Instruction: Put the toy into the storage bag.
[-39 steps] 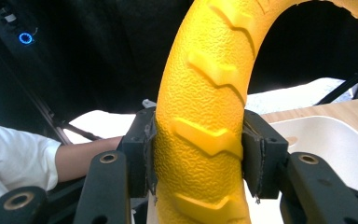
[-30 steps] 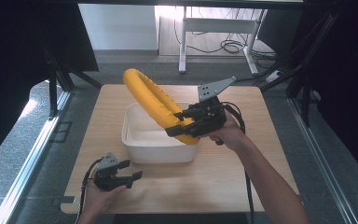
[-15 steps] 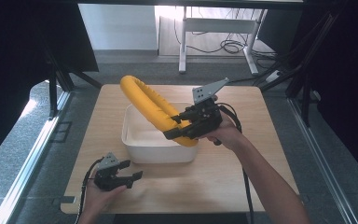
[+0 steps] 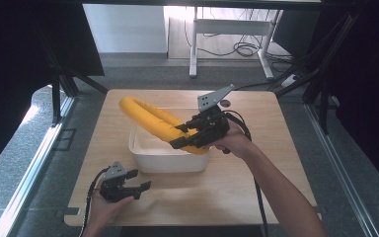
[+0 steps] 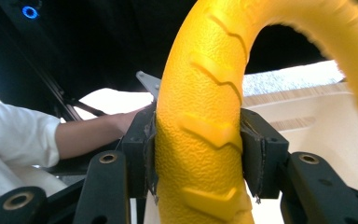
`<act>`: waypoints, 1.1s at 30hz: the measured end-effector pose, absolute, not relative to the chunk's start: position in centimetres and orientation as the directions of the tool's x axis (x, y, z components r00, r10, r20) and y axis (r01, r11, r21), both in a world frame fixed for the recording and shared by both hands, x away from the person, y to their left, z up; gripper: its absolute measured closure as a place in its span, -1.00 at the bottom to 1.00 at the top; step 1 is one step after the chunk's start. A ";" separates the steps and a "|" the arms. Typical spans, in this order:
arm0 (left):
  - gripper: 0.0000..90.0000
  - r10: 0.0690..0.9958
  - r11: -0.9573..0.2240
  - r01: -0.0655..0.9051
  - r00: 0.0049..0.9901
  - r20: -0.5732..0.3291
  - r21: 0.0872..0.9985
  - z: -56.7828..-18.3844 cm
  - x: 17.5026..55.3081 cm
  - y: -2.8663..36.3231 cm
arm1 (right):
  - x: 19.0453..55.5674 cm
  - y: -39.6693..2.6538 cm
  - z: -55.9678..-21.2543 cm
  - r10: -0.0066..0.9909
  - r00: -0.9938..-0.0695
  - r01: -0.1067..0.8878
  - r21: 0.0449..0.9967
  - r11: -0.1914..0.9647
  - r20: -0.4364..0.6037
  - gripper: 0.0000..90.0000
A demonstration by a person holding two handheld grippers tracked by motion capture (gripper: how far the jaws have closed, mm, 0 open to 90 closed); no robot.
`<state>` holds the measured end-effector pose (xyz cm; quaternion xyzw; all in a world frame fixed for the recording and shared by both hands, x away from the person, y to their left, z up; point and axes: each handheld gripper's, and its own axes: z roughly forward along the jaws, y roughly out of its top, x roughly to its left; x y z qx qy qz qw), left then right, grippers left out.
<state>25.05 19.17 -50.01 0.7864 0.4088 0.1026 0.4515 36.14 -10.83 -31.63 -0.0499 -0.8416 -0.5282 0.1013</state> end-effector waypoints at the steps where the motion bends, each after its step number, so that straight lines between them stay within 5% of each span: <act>1: -0.36 0.735 -0.259 0.550 0.645 -0.207 0.794 -50.0 25.1 19.2 | 36.2 -10.8 -31.8 -0.019 -0.975 0.190 0.879 0.437 0.220 0.15; 33: -0.36 0.729 -0.270 0.550 0.653 -0.205 0.790 -50.1 25.0 19.0 | 37.0 -10.9 -33.2 0.032 -0.976 0.210 0.881 0.424 0.217 0.10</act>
